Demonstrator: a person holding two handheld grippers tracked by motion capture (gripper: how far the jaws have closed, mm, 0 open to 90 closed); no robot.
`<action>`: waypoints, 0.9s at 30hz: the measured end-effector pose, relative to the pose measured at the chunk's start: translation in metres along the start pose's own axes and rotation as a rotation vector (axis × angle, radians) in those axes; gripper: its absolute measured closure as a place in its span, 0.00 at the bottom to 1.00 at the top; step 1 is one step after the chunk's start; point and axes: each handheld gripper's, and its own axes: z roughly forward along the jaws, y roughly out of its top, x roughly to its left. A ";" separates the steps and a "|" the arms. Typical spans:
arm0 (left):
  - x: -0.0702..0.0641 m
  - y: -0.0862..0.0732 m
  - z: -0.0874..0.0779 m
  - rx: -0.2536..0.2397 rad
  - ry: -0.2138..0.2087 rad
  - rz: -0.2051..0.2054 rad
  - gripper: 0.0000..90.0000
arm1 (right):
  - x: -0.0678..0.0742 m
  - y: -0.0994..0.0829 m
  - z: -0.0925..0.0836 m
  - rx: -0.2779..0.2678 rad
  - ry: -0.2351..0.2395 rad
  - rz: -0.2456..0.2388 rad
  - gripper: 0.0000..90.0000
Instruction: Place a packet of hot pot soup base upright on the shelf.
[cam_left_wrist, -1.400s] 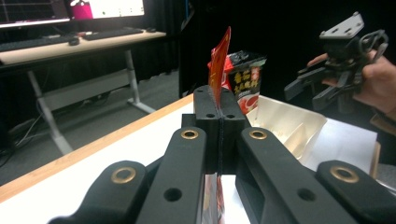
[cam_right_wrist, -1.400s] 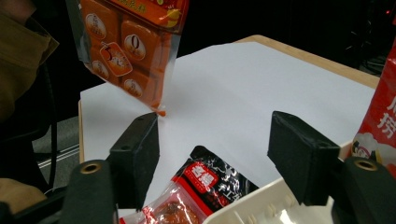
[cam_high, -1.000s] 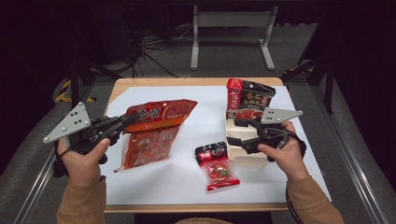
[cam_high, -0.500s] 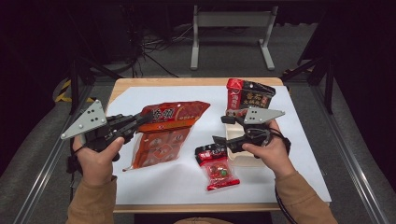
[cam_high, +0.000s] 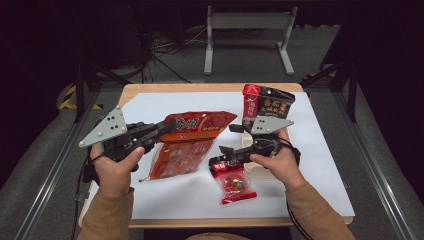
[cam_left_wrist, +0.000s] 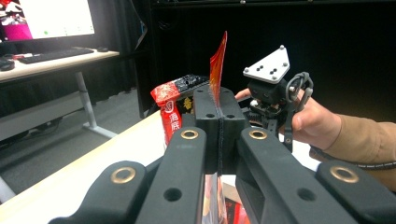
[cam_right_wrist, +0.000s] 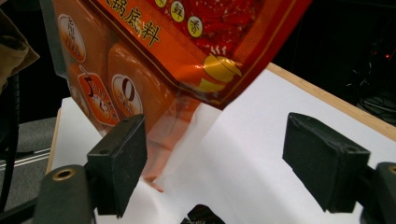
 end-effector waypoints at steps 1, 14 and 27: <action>0.000 0.000 0.001 -0.001 -0.002 0.001 1.00 | 0.000 0.000 0.002 -0.007 0.007 -0.003 0.24; -0.004 -0.002 0.007 -0.017 -0.036 0.006 1.00 | 0.010 0.004 0.022 -0.044 0.087 -0.021 0.24; -0.006 -0.002 0.007 -0.028 -0.062 0.017 1.00 | 0.015 0.000 0.034 -0.055 0.145 -0.011 0.24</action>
